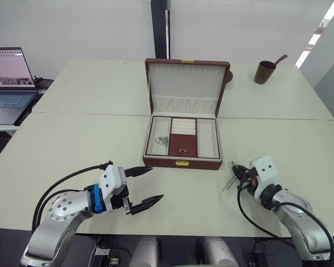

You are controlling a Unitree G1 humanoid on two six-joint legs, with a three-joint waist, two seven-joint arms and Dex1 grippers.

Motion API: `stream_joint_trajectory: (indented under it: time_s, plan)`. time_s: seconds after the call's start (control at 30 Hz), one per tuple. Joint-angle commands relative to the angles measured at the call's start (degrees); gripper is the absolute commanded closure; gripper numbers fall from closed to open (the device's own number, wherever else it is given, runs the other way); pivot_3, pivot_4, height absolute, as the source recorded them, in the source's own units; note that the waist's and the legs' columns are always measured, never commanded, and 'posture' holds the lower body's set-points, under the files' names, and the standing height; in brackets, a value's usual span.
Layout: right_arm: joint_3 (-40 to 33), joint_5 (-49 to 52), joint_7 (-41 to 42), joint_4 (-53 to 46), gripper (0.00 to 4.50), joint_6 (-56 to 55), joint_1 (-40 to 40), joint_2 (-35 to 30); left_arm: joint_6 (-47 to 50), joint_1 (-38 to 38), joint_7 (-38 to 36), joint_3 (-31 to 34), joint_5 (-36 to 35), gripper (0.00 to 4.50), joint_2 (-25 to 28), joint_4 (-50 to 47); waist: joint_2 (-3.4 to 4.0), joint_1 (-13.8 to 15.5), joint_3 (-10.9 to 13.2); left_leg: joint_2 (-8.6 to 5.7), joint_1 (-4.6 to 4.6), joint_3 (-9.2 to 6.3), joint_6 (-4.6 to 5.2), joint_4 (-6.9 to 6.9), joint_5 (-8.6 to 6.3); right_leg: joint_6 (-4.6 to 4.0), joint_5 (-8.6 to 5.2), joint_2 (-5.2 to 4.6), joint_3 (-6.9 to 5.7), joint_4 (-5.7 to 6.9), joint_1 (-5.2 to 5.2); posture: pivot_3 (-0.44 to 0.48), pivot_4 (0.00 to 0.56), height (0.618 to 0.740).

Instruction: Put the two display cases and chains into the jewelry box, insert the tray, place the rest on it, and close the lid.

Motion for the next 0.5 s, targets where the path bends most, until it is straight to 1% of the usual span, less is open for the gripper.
stream_joint_trajectory:
  time_s: [0.03,0.17,0.3,0.5]
  plan:
    - [-3.6,2.4,2.4,-0.1,4.35,-1.3,0.2,-1.1,-0.6,-0.9,0.4,-0.1,-0.4,0.00,-0.8,-1.0,0.02,0.0,0.0,0.00,0.00,0.01,0.00,0.00,0.00,0.00,0.00,0.00,0.01,0.00,-0.01,0.000,0.150,0.740]
    - [-5.9,6.3,5.2,-3.2,4.39,-0.7,-1.0,-1.6,-0.2,-1.4,0.8,0.7,-1.2,0.00,-1.6,-0.9,0.16,-0.1,0.1,-0.01,0.00,0.02,0.00,0.00,0.00,0.00,0.00,0.02,0.01,0.00,-0.02,0.000,0.150,0.740]
    - [-7.4,12.4,7.0,-8.3,4.40,4.1,-5.2,-3.4,0.2,-0.7,2.1,1.8,-2.3,0.00,-2.7,-1.2,0.27,-0.4,0.2,-0.01,-0.01,0.00,0.00,0.00,0.00,0.00,0.00,0.06,0.05,0.03,-0.06,0.000,0.150,0.740]
    - [-7.5,19.2,4.7,-12.2,4.40,12.2,-13.3,-3.8,0.4,1.0,5.3,4.3,-3.9,0.00,-4.2,-3.2,0.28,-0.2,0.2,0.00,-0.03,-0.05,0.00,0.00,0.00,-0.01,0.01,0.08,0.00,0.03,-0.06,0.000,0.150,0.740]
